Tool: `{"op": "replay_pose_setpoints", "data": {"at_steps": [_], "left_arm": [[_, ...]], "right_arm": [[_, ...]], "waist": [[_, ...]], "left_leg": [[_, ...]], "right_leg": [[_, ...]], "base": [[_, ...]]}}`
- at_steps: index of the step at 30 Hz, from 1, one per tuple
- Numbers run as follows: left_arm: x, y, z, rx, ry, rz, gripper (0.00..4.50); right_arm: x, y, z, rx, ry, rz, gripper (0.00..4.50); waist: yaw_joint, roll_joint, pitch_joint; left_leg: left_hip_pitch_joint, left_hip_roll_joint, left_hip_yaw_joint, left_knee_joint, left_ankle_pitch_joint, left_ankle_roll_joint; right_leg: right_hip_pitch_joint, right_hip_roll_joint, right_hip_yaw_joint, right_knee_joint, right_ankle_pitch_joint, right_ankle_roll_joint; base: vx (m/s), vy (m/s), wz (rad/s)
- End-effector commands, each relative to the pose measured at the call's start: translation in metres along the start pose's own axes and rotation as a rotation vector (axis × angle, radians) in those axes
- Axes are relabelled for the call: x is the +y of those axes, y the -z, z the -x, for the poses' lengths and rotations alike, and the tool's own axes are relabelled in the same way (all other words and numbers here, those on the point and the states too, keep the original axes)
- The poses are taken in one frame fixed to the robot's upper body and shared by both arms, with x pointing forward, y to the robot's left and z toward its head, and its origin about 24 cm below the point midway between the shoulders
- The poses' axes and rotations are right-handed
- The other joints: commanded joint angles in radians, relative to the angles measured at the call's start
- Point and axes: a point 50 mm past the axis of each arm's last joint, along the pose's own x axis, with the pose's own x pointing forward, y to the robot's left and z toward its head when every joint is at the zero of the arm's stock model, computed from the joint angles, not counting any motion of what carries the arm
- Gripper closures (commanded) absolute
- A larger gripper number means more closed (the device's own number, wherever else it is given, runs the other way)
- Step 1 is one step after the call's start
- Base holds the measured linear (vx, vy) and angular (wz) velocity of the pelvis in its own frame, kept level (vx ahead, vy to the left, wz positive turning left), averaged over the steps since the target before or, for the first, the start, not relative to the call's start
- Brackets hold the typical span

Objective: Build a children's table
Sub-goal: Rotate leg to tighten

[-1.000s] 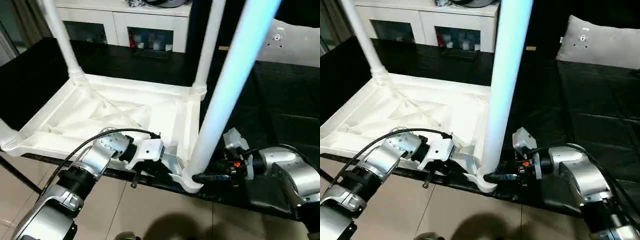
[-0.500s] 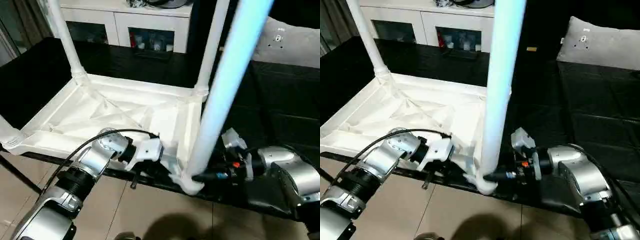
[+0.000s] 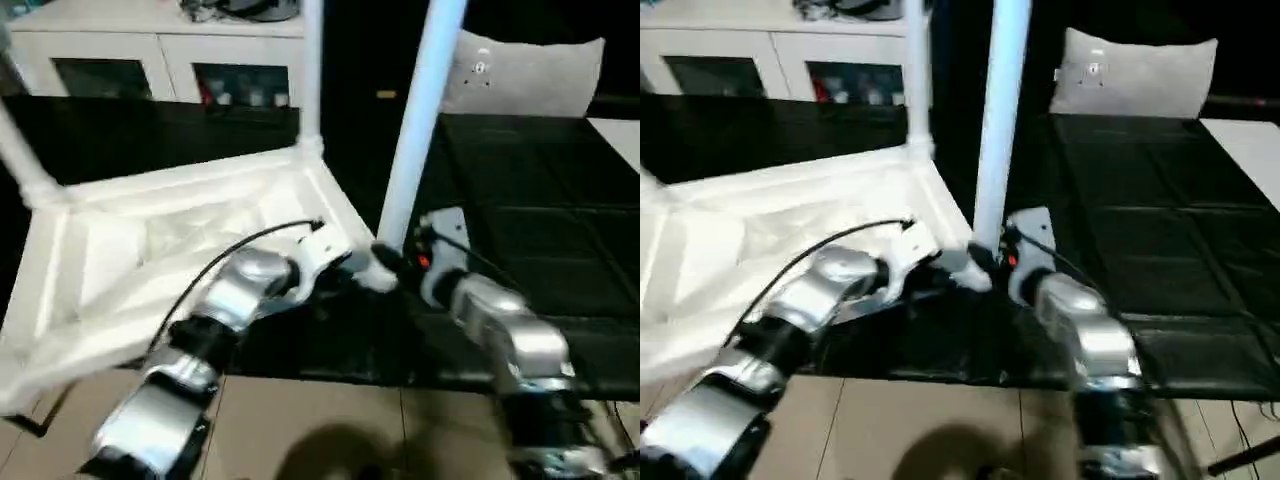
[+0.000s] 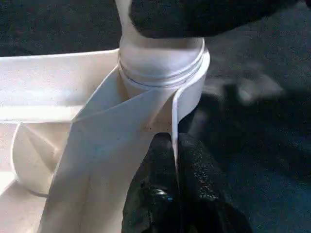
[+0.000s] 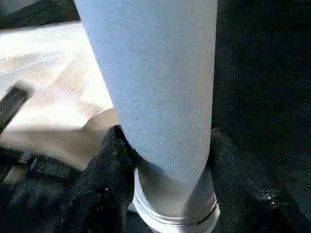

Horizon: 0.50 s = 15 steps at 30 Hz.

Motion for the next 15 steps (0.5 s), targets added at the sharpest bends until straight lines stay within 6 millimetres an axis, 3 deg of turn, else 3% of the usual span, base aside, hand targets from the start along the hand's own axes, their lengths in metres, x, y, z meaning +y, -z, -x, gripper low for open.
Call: {"op": "replay_pose_setpoints", "data": {"at_steps": [1, 2, 3, 4, 5, 6, 7, 10, 15], "left_arm": [[0.003, -0.027, -0.004, -0.097, -0.060, -0.023, 4.50], [0.002, -0.029, -0.007, -0.102, -0.081, -0.019, 4.50], [0.001, -0.030, -0.008, -0.105, -0.080, -0.017, 4.50], [-0.001, -0.031, -0.009, -0.109, -0.072, -0.014, 4.50], [-0.003, -0.030, -0.009, -0.111, -0.061, -0.017, 4.50], [-0.003, -0.030, -0.009, -0.111, -0.060, -0.017, 4.50], [-0.003, -0.030, -0.008, -0.111, -0.058, -0.020, 4.50], [0.002, -0.024, -0.001, -0.114, -0.045, -0.049, 4.50], [0.004, -0.018, 0.009, -0.122, 0.001, -0.089, 4.50]], "right_arm": [[0.018, -0.004, -0.009, -0.025, -0.059, -0.035, 1.99], [0.023, -0.006, -0.011, -0.051, -0.042, -0.063, 1.86], [0.024, -0.007, -0.011, -0.061, -0.040, -0.054, 1.86], [0.026, -0.007, -0.010, -0.067, -0.043, -0.043, 1.79], [0.026, -0.007, -0.008, -0.068, -0.055, -0.023, 1.65], [0.026, -0.007, -0.008, -0.068, -0.057, -0.019, 1.50], [0.025, -0.006, -0.007, -0.066, -0.066, 0.000, 1.41], [0.011, -0.005, 0.002, -0.070, -0.074, 0.022, 1.21], [-0.004, -0.009, 0.017, -0.083, -0.156, 0.057, 0.76]], "waist": [[0.006, -0.004, -0.073], [0.008, -0.005, -0.078], [0.011, -0.010, -0.080], [0.013, -0.012, -0.080], [0.027, -0.013, -0.087], [0.027, -0.013, -0.087], [0.038, -0.014, -0.087], [0.052, -0.014, -0.085], [0.062, -0.012, -0.078]], "left_leg": [[0.001, 0.037, -0.024, -0.074, -0.198, 0.041], [-0.007, 0.041, -0.023, -0.073, -0.131, 0.062], [-0.009, 0.038, -0.020, -0.070, -0.097, 0.078], [-0.013, 0.036, -0.020, -0.068, -0.077, 0.085], [-0.021, 0.030, -0.017, -0.061, 0.004, 0.111], [-0.021, 0.030, -0.017, -0.061, 0.004, 0.111], [-0.022, 0.029, -0.013, -0.057, 0.057, 0.147], [-0.019, 0.027, -0.008, -0.056, 0.042, 0.162], [-0.011, 0.035, -0.007, -0.062, -0.015, 0.145]], "right_leg": [[0.061, -0.080, 0.053, -0.070, -0.412, -0.032], [0.064, -0.081, 0.064, -0.051, -0.320, -0.066], [0.064, -0.081, 0.068, -0.043, -0.287, -0.084], [0.066, -0.081, 0.071, -0.037, -0.273, -0.091], [0.071, -0.080, 0.081, -0.014, -0.185, -0.112], [0.071, -0.080, 0.081, -0.014, -0.185, -0.112], [0.067, -0.076, 0.085, -0.003, -0.123, -0.128], [0.065, -0.075, 0.086, -0.007, -0.158, -0.120], [0.062, -0.070, 0.084, -0.021, -0.258, -0.084]], "base": [[0.000, 0.000, 0.00], [0.000, 0.000, 0.00], [0.000, 0.000, 0.00], [0.000, 0.000, 0.00], [0.000, 0.000, 0.00], [0.000, 0.000, 0.00], [0.000, 0.000, 0.00], [0.000, 0.000, 0.00], [0.000, 0.000, 0.00]]}}
